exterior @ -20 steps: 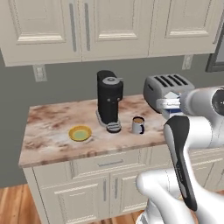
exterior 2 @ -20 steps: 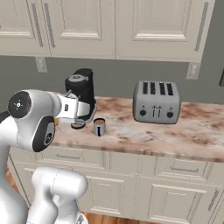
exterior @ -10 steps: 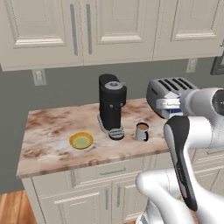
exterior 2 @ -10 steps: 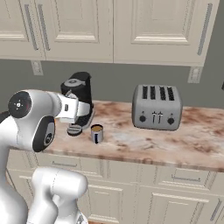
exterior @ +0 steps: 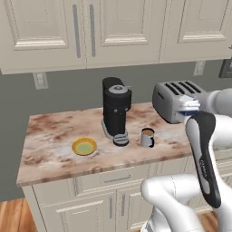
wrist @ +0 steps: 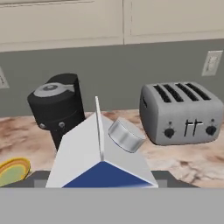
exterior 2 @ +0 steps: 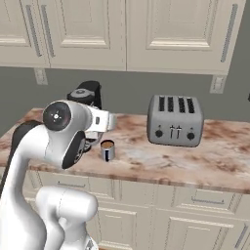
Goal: Take a sugar cube from the saucer and place it inside the coffee. Then, grab milk from the fridge and place it next to the coffee on the counter to sweeten the coffee.
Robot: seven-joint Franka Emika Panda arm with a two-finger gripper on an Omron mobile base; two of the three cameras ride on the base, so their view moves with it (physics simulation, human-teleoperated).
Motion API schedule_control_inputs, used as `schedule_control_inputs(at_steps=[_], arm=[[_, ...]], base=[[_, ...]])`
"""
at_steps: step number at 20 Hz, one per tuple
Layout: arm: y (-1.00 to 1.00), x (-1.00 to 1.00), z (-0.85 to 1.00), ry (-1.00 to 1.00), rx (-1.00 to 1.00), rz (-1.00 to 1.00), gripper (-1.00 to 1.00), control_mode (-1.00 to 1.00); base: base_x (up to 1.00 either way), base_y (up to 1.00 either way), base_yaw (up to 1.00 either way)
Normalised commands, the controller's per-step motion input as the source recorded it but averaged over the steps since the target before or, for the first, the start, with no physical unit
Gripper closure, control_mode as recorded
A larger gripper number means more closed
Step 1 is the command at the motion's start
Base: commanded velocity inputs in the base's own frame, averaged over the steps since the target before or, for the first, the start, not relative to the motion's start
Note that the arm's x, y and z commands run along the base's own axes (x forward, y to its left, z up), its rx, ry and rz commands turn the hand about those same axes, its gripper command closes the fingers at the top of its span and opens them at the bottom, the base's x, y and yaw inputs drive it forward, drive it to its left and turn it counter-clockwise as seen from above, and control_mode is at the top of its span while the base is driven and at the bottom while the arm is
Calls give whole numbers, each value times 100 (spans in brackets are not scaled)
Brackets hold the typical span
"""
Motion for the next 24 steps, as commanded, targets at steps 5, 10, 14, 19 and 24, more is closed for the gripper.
schedule_control_inputs(at_steps=[5, 10, 14, 19, 24], arm=[[-77, 15, -9, 9, 6, 29, 100, -100], [-28, 36, -36, 16, 4, 33, 100, -100], [-10, 19, -56, 5, 11, 30, 100, -100], [0, 10, -37, 0, 8, 12, 100, -100], [-7, 2, -36, -4, 9, 0, 100, -100]], base=[[0, 0, 0], [0, 0, 0], [0, 0, 0], [0, 0, 0], [0, 0, 0]])
